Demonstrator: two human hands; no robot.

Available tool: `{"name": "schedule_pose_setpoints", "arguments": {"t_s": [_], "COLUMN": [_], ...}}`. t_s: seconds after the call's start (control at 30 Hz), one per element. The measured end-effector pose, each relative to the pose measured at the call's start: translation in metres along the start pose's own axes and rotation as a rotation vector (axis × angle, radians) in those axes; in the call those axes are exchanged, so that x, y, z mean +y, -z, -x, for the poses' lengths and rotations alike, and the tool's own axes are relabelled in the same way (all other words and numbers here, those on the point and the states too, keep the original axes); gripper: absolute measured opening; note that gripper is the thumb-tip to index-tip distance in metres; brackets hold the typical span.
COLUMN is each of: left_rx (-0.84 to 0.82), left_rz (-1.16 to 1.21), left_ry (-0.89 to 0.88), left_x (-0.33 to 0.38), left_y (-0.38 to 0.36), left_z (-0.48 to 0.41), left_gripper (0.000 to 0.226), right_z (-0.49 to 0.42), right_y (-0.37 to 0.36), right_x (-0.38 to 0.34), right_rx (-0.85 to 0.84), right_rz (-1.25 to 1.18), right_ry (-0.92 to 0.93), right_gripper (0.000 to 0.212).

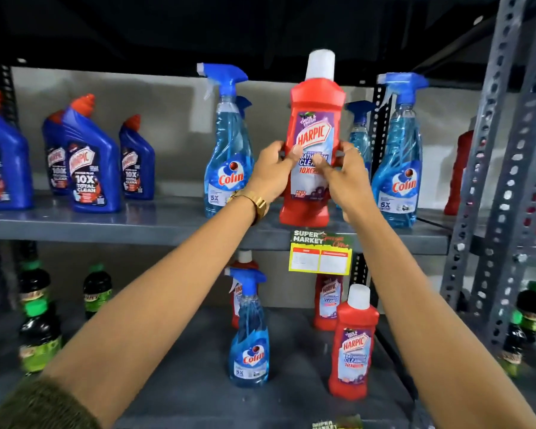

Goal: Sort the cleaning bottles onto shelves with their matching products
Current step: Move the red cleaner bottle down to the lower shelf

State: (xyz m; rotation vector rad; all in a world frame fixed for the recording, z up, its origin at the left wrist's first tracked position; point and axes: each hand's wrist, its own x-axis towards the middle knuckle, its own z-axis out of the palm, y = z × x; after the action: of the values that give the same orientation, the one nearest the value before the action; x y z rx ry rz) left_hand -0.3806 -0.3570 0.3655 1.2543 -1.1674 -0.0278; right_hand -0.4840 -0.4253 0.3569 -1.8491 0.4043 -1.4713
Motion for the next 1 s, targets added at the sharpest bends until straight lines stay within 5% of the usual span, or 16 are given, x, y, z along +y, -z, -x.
{"name": "schedule_pose_setpoints", "arguments": {"t_s": [0.37, 1.0], "left_rx": [0.111, 0.028], "left_rz": [0.126, 0.051], "left_ry": [-0.116, 0.364], "left_x": [-0.003, -0.26], "left_y": [0.09, 0.136], "left_z": [0.141, 0.236], "left_gripper": [0.019, 0.019], "right_z": [0.119, 0.252], "right_y": [-0.048, -0.187], "right_x": [-0.03, 0.164], "right_rx": [-0.235, -0.288], "right_rz": [-0.103, -0.009], "right_ry": [0.185, -0.357], "right_gripper": [0.045, 0.053]}}
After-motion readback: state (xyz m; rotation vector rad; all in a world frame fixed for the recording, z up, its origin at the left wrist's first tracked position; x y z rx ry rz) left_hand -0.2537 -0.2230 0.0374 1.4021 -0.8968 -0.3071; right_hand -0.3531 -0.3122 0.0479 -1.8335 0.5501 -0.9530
